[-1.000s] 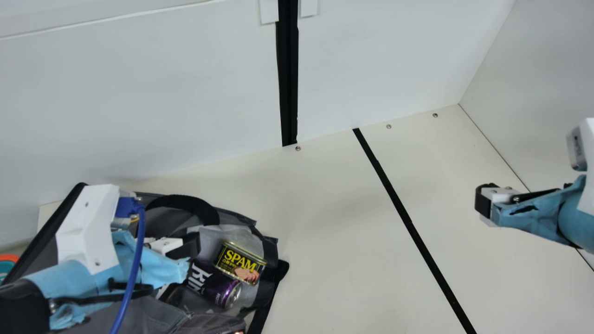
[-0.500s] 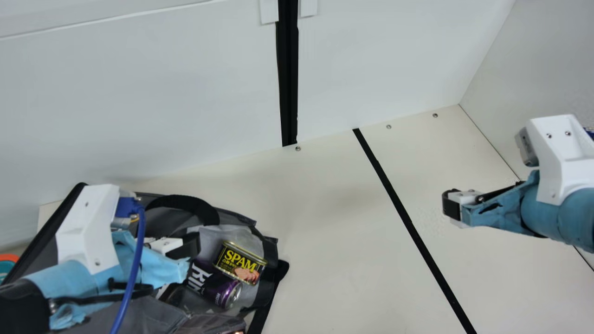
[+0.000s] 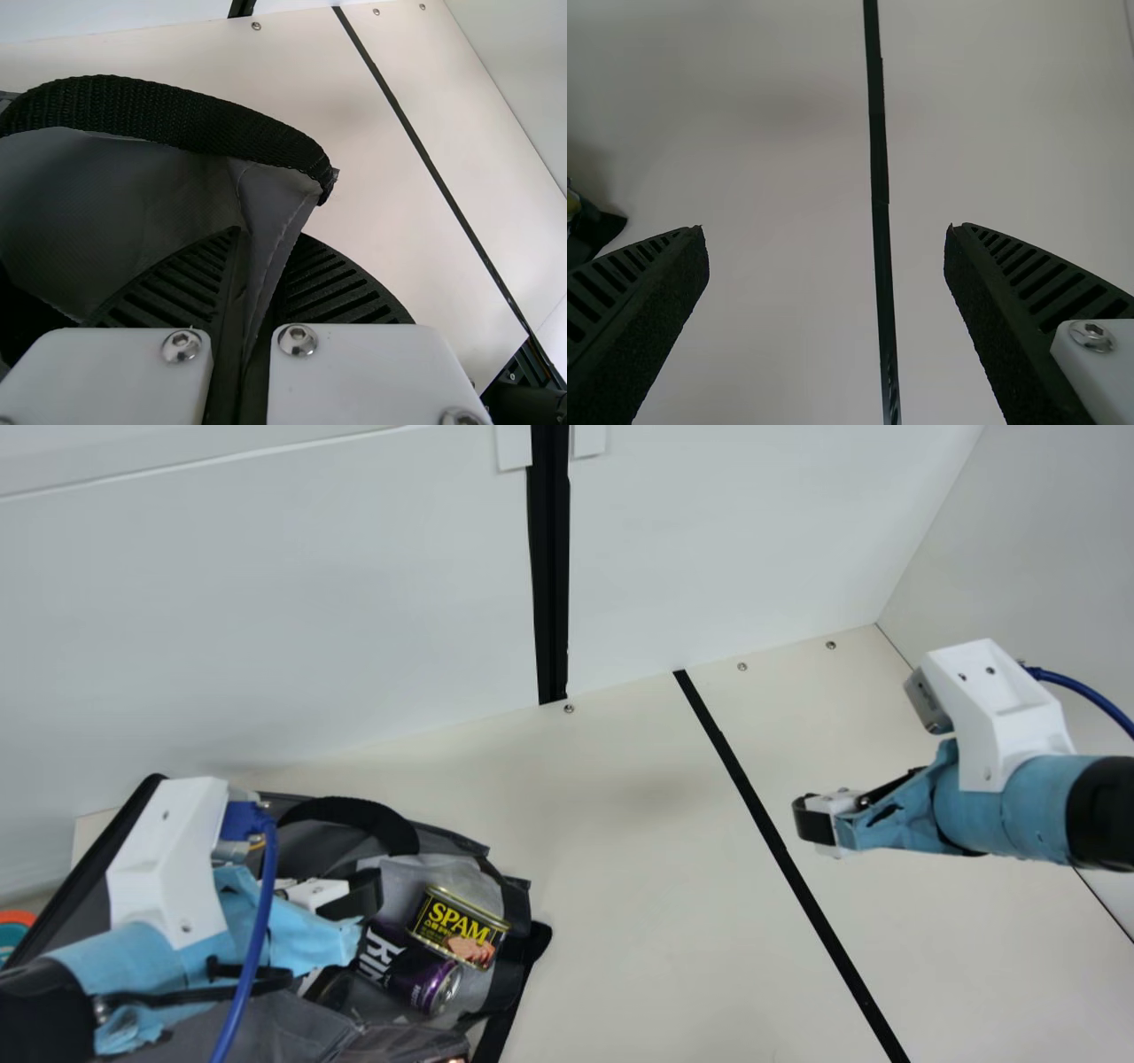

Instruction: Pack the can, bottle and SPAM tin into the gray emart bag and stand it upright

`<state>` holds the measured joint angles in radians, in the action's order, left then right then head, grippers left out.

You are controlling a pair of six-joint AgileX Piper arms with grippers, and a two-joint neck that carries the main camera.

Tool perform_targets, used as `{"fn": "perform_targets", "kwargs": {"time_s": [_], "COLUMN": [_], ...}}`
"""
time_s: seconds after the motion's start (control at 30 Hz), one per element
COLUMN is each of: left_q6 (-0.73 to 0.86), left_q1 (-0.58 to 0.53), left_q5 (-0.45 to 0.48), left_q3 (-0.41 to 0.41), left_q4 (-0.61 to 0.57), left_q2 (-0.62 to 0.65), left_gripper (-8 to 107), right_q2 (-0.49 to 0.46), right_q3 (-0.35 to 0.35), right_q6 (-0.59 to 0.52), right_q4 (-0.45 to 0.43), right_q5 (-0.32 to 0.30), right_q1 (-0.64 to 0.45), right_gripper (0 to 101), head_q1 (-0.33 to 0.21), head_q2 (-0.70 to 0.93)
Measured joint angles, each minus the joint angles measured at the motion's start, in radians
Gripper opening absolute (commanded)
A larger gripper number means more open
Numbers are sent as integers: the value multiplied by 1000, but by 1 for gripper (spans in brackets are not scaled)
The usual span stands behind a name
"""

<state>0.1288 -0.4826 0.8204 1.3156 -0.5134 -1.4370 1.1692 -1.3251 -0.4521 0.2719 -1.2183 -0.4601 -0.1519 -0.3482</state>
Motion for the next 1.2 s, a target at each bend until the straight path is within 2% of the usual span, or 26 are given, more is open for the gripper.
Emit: {"fn": "perform_targets", "kwargs": {"time_s": [0.57,1.2], "left_q6": [0,0], "left_q1": [0,0], "left_q5": [0,0], "left_q3": [0,0], "left_q4": [0,0], "left_q2": [0,0], "left_gripper": [-8,-8], "right_q2": [115,191], "right_q3": [35,140], "right_q6": [-123,-351], "right_q4": [91,295], "right_q5": [0,49], "right_q1": [40,114], "right_gripper": [95,95], "head_q1": [0,0], "head_q2": [0,0]}}
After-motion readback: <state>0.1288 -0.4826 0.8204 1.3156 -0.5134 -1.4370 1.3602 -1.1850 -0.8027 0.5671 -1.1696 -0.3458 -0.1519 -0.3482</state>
